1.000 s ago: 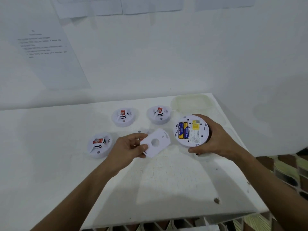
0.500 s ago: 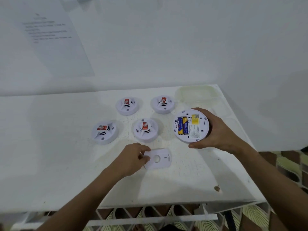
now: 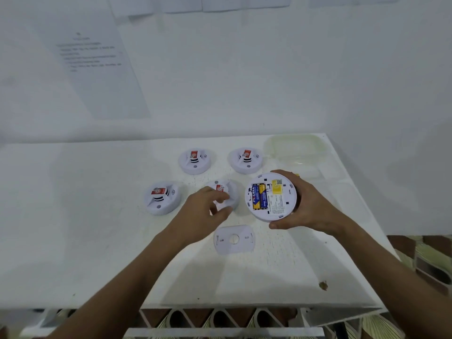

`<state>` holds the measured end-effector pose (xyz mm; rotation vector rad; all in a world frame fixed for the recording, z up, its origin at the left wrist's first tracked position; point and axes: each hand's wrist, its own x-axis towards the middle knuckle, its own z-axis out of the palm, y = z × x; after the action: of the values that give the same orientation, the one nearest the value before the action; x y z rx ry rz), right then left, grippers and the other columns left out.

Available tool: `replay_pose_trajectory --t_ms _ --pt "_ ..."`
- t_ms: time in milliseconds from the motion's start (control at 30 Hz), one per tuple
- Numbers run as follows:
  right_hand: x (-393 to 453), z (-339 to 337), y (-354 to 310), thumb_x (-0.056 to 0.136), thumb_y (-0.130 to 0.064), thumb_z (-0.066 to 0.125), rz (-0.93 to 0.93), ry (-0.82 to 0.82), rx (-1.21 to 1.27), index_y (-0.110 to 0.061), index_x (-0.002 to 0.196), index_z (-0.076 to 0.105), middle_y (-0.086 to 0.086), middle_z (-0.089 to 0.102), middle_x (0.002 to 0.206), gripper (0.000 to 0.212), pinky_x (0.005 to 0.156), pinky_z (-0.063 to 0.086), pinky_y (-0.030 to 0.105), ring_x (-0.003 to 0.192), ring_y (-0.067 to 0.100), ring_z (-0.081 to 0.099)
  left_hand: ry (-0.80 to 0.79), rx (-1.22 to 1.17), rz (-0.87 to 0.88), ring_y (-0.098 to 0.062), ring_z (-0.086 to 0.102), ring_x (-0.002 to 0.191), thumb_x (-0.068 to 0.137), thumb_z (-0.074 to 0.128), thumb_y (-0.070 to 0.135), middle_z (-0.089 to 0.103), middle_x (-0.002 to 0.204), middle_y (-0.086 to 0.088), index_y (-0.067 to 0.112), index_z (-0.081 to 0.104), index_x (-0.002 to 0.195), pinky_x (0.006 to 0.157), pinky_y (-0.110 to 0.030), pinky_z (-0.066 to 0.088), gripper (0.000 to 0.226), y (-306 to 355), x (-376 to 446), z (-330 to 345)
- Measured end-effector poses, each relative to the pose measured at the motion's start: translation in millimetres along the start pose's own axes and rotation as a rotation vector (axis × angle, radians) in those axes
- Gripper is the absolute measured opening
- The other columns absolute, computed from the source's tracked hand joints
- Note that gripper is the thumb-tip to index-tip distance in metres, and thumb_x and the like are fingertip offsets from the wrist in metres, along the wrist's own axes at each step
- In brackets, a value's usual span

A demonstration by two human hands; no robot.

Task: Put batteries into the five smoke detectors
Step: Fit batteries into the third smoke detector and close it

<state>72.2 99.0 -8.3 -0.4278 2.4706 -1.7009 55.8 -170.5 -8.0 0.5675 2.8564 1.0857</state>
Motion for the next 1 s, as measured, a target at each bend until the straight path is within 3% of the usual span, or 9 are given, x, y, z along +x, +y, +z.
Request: replay_pose_trajectory --t_ms 100,200,333,433,800,1000 --pt "4 1 -4 0.05 -0.009 0.094 -0.011 -0.001 0.017 -0.024 0.136 0.048 -0.018 0.062 0.122 0.099 0.086 0.052 0.017 0.117 0.005 0.058 0.045 -0.084 0.065 -0.002 0.061 0.08 0.089 0.067 0.031 0.061 0.101 0.009 0.023 0.065 0.119 0.07 -0.015 0.049 0.031 19 13 -15" --pt "8 1 -8 0.052 -0.008 0.093 -0.022 0.005 0.026 -0.023 0.136 0.047 -0.017 0.062 0.122 0.097 0.087 0.053 0.019 0.118 0.008 0.058 -0.023 -0.124 0.119 0.001 0.062 0.081 0.085 0.071 0.031 0.059 0.104 0.013 0.031 0.063 0.116 0.067 -0.013 0.052 0.032 34 26 -25" --pt "12 1 -9 0.053 -0.002 0.093 -0.037 0.007 0.035 -0.019 0.139 0.046 -0.014 0.063 0.123 0.099 0.086 0.054 0.021 0.118 0.011 0.059 -0.115 -0.118 0.14 0.002 0.064 0.082 0.08 0.076 0.027 0.057 0.11 0.017 0.042 0.058 0.104 0.071 -0.022 0.057 0.033 45 37 -28" --pt "14 2 -8 0.053 0.004 0.093 -0.043 0.02 0.044 -0.017 0.138 0.047 -0.009 0.064 0.123 0.099 0.086 0.054 0.021 0.117 0.013 0.06 -0.153 -0.095 0.14 -0.001 0.065 0.084 0.076 0.078 0.027 0.057 0.113 0.014 0.037 0.059 0.105 0.072 -0.026 0.058 0.036 48 41 -28" --pt "20 4 -6 0.053 0.002 0.094 -0.049 0.048 0.013 -0.023 0.136 0.047 -0.019 0.063 0.12 0.098 0.085 0.052 0.016 0.115 0.006 0.06 -0.207 0.036 0.114 -0.012 0.065 0.09 0.069 0.084 0.026 0.059 0.116 0.007 0.024 0.062 0.114 0.077 -0.03 0.059 0.05 58 50 -33" --pt "22 5 -3 0.054 0.0 0.095 -0.066 0.058 0.012 -0.018 0.138 0.047 -0.008 0.063 0.126 0.099 0.088 0.053 0.018 0.115 0.008 0.06 -0.232 0.129 0.153 -0.013 0.063 0.09 0.067 0.085 0.03 0.061 0.112 0.003 0.019 0.064 0.113 0.077 -0.031 0.058 0.051 58 54 -35"
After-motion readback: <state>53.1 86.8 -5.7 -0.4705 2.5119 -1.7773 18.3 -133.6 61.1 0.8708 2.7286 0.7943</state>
